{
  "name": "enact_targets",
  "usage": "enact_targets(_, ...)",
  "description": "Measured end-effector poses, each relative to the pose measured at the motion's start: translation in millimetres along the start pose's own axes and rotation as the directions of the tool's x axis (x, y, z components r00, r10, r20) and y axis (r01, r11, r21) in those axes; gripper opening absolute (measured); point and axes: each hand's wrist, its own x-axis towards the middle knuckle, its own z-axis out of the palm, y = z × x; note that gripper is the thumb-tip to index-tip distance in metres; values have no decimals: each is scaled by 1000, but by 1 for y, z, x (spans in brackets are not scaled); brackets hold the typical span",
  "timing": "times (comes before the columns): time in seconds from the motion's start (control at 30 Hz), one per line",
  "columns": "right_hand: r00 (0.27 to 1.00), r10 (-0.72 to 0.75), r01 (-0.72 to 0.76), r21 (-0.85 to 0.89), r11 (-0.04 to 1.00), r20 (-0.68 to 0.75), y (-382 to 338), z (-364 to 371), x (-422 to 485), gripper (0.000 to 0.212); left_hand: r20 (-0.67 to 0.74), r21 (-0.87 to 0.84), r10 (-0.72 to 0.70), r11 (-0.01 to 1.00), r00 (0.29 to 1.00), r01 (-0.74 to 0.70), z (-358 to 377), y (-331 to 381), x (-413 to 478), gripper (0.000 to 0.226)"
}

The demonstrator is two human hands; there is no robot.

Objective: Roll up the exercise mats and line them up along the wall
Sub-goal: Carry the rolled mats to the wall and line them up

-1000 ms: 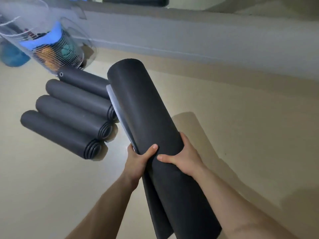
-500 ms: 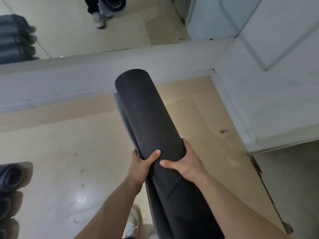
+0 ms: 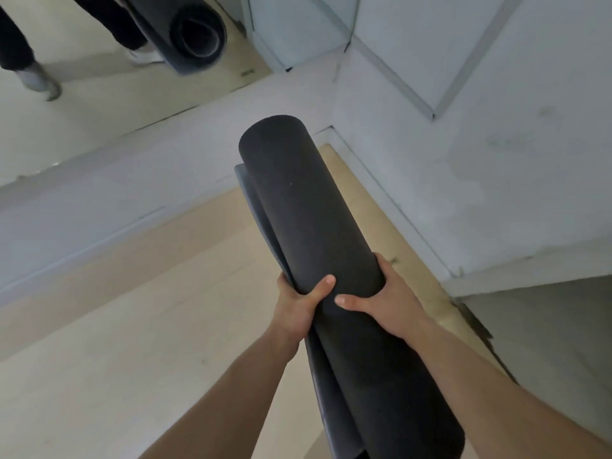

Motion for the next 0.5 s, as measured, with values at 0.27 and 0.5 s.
enact_targets(0.27,1000,26,-26,-19,999,-2,68,-46,183,123,-46,-20,2,1000,999,-3,83,-40,183,124)
enact_targets(0.5,1000,6,-6,1,1000,-11,110,-52,304,99,-24,-56,-5,998,1000,3,110,-73,313,120)
